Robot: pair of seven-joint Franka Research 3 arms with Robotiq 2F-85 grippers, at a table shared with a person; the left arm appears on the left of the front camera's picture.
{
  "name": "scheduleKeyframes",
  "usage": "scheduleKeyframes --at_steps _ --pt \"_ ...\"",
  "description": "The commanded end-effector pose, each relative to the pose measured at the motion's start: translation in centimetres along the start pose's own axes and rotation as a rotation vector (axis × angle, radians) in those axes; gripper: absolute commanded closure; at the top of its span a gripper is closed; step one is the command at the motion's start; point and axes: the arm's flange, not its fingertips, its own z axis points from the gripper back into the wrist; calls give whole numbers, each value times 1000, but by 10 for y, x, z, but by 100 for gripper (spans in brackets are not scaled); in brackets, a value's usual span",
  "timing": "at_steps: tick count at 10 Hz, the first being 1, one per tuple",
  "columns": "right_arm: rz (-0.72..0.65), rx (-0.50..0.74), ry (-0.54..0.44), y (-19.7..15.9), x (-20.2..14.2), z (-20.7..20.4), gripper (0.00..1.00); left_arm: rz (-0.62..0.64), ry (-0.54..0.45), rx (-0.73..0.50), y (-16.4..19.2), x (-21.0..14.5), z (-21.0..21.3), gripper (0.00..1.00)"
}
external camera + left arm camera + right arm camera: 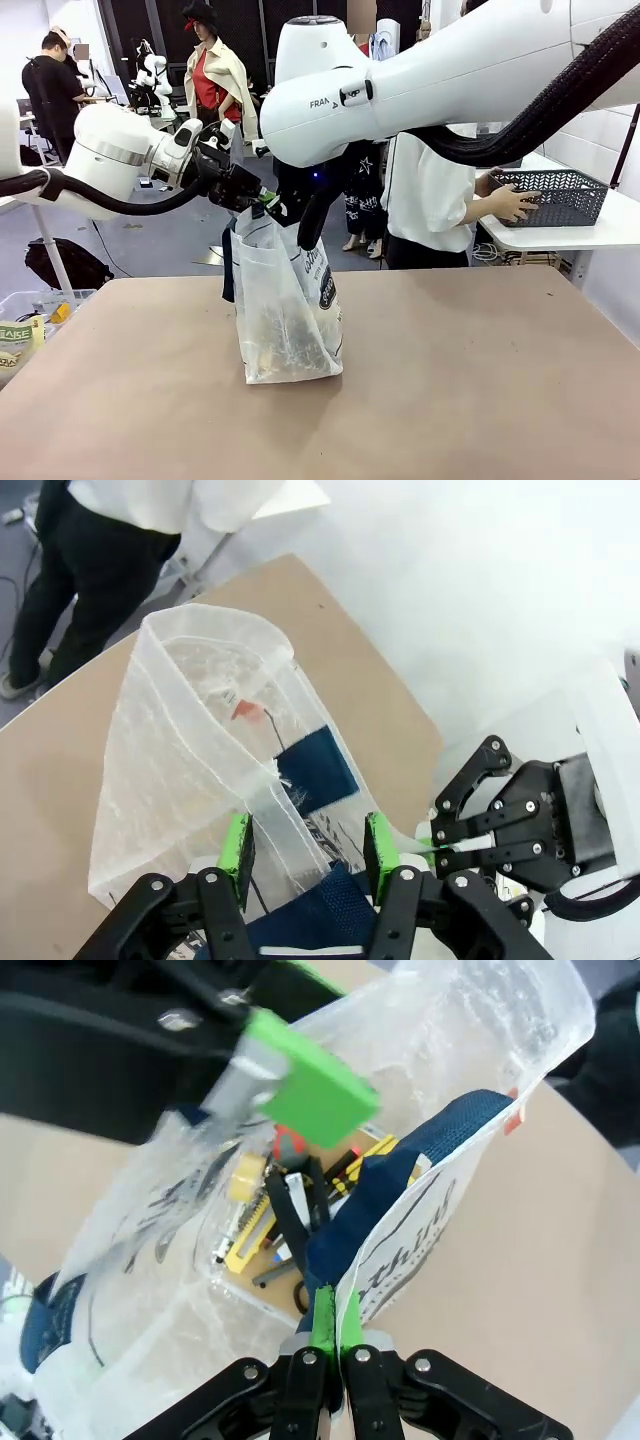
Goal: Transfer purchased items from the store into the shopping bag.
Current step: Move the Reusable shopping bag to the right side of the table.
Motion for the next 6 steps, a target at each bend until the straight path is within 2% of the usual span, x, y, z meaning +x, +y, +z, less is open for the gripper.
scheduleKeyframes --at_steps 1,4,6 --pt "127 37 -22 3 8 -3 100 6 -27 -39 9 6 3 41" --pt "241 61 -3 9 14 -6 100 -19 -7 -142 15 8 2 41" --pt "293 87 13 14 16 -6 100 2 -2 -150 18 8 -1 41"
